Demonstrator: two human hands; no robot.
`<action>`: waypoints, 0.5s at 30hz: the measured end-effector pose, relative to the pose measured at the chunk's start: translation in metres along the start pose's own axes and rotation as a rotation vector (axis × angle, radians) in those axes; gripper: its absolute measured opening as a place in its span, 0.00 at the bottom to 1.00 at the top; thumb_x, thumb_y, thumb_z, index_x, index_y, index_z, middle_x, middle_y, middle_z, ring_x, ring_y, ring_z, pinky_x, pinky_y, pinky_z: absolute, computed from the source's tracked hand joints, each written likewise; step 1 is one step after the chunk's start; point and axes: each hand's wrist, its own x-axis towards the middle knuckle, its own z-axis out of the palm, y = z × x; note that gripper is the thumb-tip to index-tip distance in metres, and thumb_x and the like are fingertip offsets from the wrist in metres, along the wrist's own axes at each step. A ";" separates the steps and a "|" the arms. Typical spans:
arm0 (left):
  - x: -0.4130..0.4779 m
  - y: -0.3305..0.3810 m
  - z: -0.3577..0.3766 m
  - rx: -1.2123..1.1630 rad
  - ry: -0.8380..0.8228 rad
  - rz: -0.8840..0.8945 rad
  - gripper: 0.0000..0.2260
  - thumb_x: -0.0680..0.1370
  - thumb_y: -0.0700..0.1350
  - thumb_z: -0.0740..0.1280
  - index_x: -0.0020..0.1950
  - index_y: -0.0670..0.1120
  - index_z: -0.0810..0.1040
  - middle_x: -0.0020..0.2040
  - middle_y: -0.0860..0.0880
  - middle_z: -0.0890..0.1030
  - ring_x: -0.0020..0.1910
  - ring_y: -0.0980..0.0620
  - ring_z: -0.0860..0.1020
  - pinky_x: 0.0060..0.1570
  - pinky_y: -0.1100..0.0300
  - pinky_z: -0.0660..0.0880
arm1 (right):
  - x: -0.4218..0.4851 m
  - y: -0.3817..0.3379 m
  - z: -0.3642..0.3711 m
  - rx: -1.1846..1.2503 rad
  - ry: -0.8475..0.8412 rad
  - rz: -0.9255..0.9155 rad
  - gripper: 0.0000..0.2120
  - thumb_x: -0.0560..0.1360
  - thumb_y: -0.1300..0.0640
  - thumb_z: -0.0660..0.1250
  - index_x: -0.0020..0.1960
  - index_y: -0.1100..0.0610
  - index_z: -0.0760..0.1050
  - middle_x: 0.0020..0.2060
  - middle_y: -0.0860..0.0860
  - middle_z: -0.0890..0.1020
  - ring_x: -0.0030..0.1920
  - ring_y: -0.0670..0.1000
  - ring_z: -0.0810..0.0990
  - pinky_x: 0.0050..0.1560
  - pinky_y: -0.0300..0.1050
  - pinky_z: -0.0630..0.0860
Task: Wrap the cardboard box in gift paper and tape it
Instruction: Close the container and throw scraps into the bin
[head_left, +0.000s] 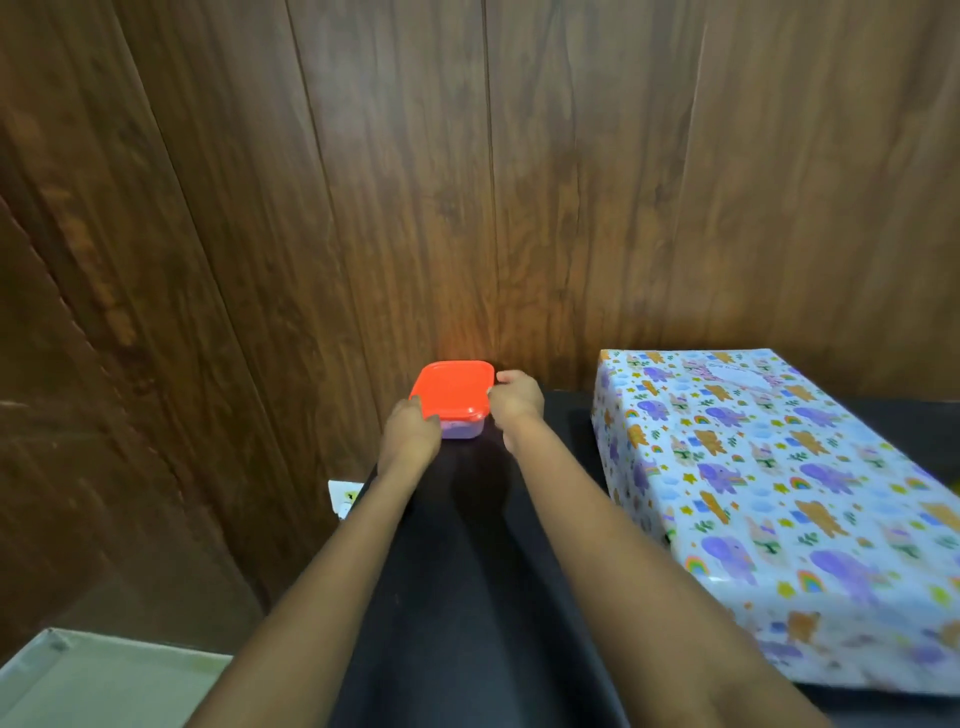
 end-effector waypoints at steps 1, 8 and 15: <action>-0.007 0.006 -0.008 -0.015 0.013 0.012 0.18 0.79 0.40 0.59 0.69 0.39 0.70 0.66 0.38 0.72 0.64 0.40 0.71 0.61 0.54 0.67 | -0.008 -0.006 -0.007 0.014 -0.004 -0.025 0.14 0.78 0.64 0.57 0.60 0.57 0.74 0.56 0.56 0.79 0.56 0.57 0.78 0.57 0.51 0.76; -0.091 0.062 -0.045 -0.413 0.005 0.130 0.08 0.78 0.38 0.62 0.54 0.43 0.77 0.56 0.44 0.79 0.53 0.48 0.76 0.47 0.60 0.70 | -0.089 -0.036 -0.102 0.103 -0.103 -0.102 0.14 0.78 0.66 0.55 0.35 0.55 0.69 0.31 0.52 0.74 0.27 0.47 0.76 0.27 0.36 0.72; -0.191 0.119 -0.023 -0.571 -0.337 0.244 0.12 0.78 0.43 0.64 0.62 0.46 0.72 0.56 0.51 0.76 0.54 0.54 0.74 0.47 0.63 0.70 | -0.135 -0.009 -0.228 -0.401 0.190 -0.292 0.09 0.74 0.63 0.60 0.41 0.63 0.77 0.38 0.57 0.77 0.42 0.53 0.75 0.43 0.44 0.70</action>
